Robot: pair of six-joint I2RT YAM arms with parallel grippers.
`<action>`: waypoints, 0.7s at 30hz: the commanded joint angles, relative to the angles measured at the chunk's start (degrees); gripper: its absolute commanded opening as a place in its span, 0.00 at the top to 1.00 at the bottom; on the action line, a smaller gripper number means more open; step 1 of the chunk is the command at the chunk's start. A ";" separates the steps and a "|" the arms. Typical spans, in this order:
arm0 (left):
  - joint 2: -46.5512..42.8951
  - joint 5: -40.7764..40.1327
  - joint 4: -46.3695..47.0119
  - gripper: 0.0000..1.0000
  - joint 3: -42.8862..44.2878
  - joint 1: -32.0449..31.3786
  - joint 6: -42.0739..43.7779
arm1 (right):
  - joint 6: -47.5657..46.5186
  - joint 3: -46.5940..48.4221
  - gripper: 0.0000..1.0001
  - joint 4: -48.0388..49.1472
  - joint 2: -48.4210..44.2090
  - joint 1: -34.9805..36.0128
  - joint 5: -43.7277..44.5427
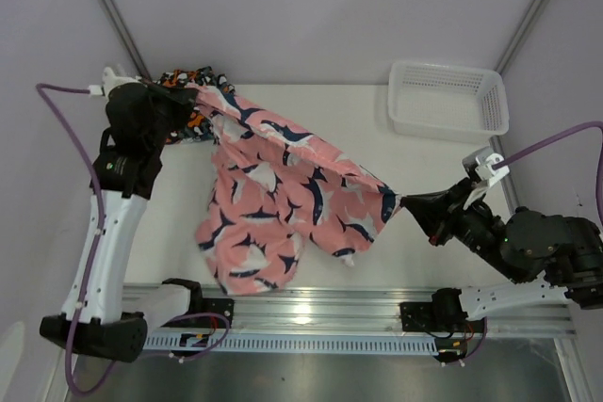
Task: Fold and stack the shorts
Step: Flatten the shorts out
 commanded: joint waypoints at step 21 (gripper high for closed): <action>-17.58 -5.79 6.20 1.00 7.99 -0.20 3.80 | -13.78 11.79 1.00 16.96 17.09 -16.74 -36.74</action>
